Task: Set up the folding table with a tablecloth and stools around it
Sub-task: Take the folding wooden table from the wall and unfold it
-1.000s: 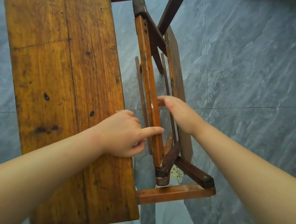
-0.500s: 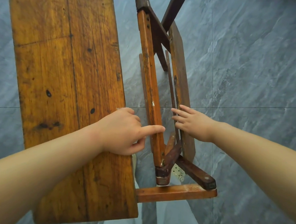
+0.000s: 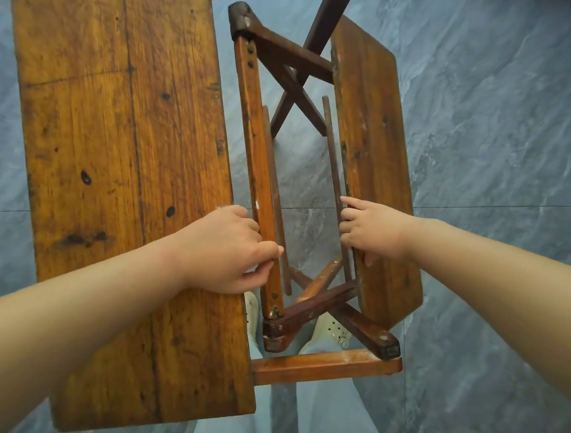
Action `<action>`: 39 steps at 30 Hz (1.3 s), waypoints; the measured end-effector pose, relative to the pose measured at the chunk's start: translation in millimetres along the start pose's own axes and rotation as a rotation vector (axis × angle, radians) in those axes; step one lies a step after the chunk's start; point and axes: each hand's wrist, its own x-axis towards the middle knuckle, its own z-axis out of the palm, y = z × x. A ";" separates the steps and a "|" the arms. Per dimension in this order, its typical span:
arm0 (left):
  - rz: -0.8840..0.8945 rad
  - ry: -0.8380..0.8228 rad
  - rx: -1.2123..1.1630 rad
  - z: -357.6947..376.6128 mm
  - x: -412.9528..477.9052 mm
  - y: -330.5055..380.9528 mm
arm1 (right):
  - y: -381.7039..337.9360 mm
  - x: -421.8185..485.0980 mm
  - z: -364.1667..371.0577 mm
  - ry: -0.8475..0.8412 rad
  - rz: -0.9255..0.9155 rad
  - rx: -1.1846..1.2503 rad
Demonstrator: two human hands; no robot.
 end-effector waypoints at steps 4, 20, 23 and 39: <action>-0.012 -0.008 0.019 -3.1 -1.2 1.0 | 3.5 -21.3 -9.2 -0.054 -0.017 0.001; 0.073 0.030 0.093 -1.7 8.2 -3.4 | -2.2 -100.0 -33.3 0.194 -0.095 0.091; 0.080 0.046 0.100 -0.1 6.6 -5.5 | -2.4 -106.2 -36.0 0.307 -0.078 0.096; 0.144 0.082 0.041 -16.0 30.1 3.0 | -3.5 -109.1 -47.2 0.471 -0.055 0.124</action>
